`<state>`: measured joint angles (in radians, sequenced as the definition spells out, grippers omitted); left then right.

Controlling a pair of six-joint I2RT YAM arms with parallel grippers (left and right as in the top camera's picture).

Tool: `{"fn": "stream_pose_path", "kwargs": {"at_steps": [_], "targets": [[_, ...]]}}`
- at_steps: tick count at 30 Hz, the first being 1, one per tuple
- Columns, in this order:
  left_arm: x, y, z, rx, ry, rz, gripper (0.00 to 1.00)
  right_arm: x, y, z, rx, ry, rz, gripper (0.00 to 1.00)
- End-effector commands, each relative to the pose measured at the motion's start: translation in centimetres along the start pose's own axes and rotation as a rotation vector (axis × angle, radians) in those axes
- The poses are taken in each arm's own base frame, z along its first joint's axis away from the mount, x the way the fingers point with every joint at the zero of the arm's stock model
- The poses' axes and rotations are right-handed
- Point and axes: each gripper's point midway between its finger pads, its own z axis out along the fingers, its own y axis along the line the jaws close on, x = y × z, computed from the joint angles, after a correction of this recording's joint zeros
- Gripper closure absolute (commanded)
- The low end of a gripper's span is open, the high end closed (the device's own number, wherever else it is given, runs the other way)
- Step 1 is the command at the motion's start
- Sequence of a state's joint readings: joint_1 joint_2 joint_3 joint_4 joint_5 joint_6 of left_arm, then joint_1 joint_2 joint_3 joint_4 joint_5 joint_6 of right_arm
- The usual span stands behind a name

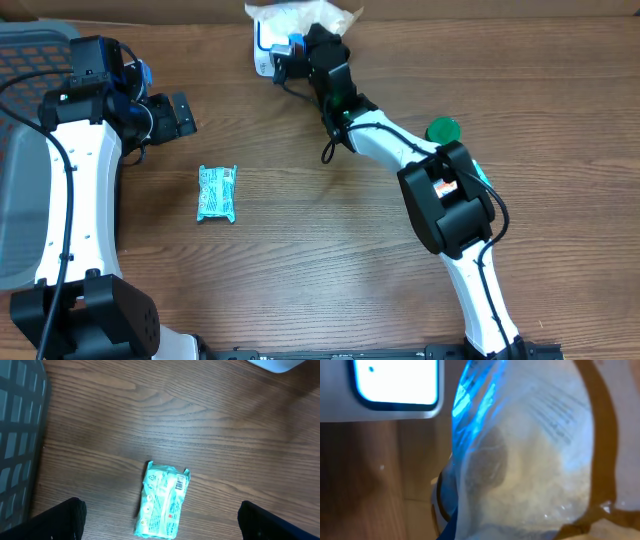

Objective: Scan the item barcode
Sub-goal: 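Hold the pouch in front of the scanner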

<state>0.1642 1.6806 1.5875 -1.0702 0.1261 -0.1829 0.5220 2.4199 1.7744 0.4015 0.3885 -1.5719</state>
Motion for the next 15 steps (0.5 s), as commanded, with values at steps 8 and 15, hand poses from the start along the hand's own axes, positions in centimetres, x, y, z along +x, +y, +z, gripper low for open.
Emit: {"fn": "stream_pose_path", "kwargs": {"at_steps": [8,15], "targets": [[0.1,0.1,0.1,-0.004,0.003,0.012,0.01,0.4,1.1,1.2,0.03,0.004,0.006,0.96],[0.1,0.1,0.1,-0.004,0.004,0.012,0.0,0.8,0.4,1.1,0.058,0.029,0.017,0.96]]}}
